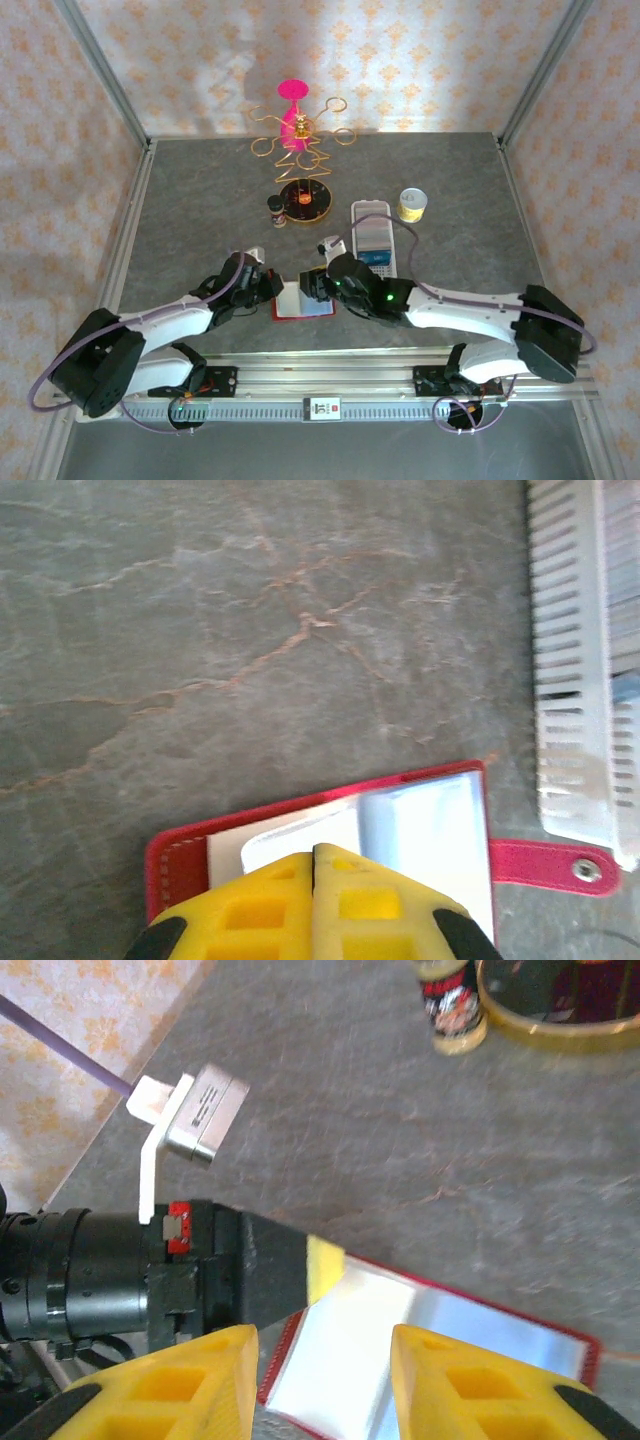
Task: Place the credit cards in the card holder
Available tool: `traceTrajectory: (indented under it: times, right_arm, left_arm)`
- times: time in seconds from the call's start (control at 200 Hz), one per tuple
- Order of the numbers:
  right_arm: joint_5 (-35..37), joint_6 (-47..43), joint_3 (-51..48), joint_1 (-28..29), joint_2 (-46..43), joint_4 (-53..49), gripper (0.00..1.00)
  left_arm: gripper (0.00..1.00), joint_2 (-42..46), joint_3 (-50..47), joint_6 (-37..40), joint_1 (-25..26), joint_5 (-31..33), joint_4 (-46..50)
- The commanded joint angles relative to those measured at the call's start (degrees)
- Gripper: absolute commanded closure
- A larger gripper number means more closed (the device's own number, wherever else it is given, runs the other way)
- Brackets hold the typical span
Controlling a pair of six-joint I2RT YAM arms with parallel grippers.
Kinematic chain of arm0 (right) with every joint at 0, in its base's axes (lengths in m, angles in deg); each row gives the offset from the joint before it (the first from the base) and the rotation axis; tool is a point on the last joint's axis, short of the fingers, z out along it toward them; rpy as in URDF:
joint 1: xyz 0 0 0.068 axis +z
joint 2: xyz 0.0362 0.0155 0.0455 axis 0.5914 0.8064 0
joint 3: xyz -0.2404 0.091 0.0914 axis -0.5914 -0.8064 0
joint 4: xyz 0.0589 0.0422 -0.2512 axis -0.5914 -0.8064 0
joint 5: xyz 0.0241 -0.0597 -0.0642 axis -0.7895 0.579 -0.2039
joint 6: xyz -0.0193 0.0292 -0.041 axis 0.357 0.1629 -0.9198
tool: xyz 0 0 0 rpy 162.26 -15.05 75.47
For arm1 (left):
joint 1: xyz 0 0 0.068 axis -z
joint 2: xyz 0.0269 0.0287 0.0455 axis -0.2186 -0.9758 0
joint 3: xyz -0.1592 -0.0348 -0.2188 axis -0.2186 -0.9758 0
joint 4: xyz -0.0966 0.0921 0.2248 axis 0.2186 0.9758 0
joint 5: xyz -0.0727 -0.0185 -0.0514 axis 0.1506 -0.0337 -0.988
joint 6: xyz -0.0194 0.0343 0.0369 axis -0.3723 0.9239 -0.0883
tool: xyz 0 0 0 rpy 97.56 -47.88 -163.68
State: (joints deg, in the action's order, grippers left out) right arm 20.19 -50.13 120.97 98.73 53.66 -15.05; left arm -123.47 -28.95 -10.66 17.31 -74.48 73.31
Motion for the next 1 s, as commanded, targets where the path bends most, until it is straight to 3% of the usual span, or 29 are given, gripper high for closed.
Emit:
traceTrajectory:
  times: [0.0, 0.105, 0.29, 0.39, 0.506, 0.726, 0.746, 0.786, 0.816, 0.996]
  right_arm:
    - [9.7, -10.7, 1.3, -0.5, -4.9, -4.9, 0.60]
    - [12.2, -19.0, -0.8, -0.9, -8.6, -2.6, 0.59]
    - [9.7, -42.0, -8.2, -0.8, -17.7, 2.8, 0.58]
    - [9.9, -54.3, -8.8, -0.8, -20.7, -0.2, 0.42]
    - [10.7, -64.3, -5.9, -1.9, -20.5, -8.0, 0.35]
    - [1.5, -76.4, -3.1, -13.6, -19.1, -14.8, 0.26]
    - [0.8, -77.0, -3.0, -14.3, -18.8, -14.9, 0.23]
    - [-1.0, -78.8, -2.5, -16.6, -17.7, -15.2, 0.05]
    - [-2.2, -80.1, -2.1, -18.3, -16.5, -15.0, 0.00]
    - [-7.0, -87.8, 2.8, -27.2, -7.6, -20.1, 0.05]
  left_arm:
    - [1.00, 2.1, 1.4, 2.1, 2.0, -1.3, 2.9]
    - [1.00, 1.8, 2.3, 3.4, 4.4, -2.6, 4.3]
    - [1.00, 0.4, 3.1, 5.4, 6.1, -1.6, 8.7]
    - [1.00, 0.8, 2.8, 6.0, 6.4, 0.1, 11.5]
    - [1.00, 1.9, 1.9, 5.5, 6.5, 2.8, 13.2]
    - [1.00, 2.7, 0.5, 4.6, 6.6, 5.4, 12.5]
    - [1.00, 2.6, 0.3, 4.6, 6.5, 5.6, 12.3]
    - [1.00, 2.2, 0.0, 4.6, 6.5, 6.1, 11.7]
    - [1.00, 1.8, -0.2, 4.4, 6.5, 6.4, 11.1]
    - [1.00, -1.0, -0.3, 4.8, 6.5, 5.5, 9.1]
